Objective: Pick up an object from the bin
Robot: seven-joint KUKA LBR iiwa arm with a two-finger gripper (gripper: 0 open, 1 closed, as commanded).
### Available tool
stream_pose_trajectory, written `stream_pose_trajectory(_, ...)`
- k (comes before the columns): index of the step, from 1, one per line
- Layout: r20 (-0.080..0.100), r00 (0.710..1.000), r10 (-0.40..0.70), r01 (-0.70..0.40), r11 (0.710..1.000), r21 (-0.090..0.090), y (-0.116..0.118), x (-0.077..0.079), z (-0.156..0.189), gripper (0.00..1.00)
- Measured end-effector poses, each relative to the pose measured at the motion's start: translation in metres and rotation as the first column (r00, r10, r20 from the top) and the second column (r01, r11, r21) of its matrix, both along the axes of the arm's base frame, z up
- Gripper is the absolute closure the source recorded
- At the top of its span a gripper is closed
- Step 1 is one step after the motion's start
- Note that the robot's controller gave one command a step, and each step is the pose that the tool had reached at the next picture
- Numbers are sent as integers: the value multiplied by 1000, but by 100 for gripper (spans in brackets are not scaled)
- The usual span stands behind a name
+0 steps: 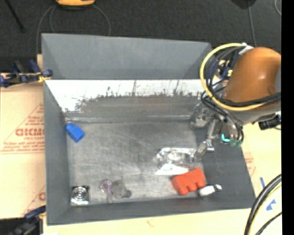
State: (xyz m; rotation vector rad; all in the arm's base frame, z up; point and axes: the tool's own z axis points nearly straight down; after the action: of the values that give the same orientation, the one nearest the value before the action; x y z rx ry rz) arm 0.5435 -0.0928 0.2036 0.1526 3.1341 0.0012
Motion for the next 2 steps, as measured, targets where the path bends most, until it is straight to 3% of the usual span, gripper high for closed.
stream_pose_trajectory(1, 13, 997, 78, -78, 997, -2, -14, 8, -94, 0)
stream_pose_trajectory(2, 20, 971, 239, -239, 971, -2, -9, 12, -100, 0)
